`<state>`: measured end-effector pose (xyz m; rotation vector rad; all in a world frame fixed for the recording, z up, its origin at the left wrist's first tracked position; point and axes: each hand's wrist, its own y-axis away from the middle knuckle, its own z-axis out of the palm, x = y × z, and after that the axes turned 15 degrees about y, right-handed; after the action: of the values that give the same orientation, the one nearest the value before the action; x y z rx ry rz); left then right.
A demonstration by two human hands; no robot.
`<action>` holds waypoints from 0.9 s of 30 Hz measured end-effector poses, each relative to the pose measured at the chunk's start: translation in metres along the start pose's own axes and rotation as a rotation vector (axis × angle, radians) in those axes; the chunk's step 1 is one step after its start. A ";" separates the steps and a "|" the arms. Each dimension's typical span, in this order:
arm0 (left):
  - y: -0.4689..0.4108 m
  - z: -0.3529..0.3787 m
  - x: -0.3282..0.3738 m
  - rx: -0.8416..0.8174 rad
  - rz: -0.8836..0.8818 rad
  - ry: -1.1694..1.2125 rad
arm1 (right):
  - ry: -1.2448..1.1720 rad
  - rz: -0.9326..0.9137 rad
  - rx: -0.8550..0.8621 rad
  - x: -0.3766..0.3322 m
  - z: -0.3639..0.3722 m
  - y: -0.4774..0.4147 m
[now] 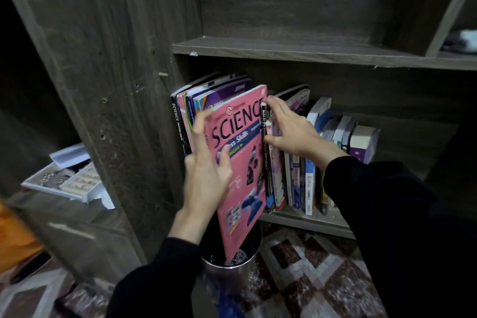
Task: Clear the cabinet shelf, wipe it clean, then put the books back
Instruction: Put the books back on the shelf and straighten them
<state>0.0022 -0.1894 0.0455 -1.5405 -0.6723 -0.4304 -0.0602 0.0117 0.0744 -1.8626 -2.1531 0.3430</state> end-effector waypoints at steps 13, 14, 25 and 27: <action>-0.041 -0.073 0.049 -0.010 -0.061 -0.354 | 0.378 -0.194 0.013 -0.076 -0.004 -0.049; -0.042 -0.072 0.047 -0.006 -0.061 -0.346 | 0.363 -0.225 -0.050 -0.082 -0.002 -0.055; -0.044 -0.066 0.040 0.006 -0.082 -0.334 | 0.317 -0.165 -0.032 -0.078 0.014 -0.066; -0.046 -0.065 0.041 0.007 -0.077 -0.336 | 0.316 -0.161 -0.007 -0.075 0.015 -0.063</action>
<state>0.0112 -0.2477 0.1129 -1.5995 -0.9950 -0.2260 -0.1140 -0.0718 0.0790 -1.6076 -2.0670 0.0060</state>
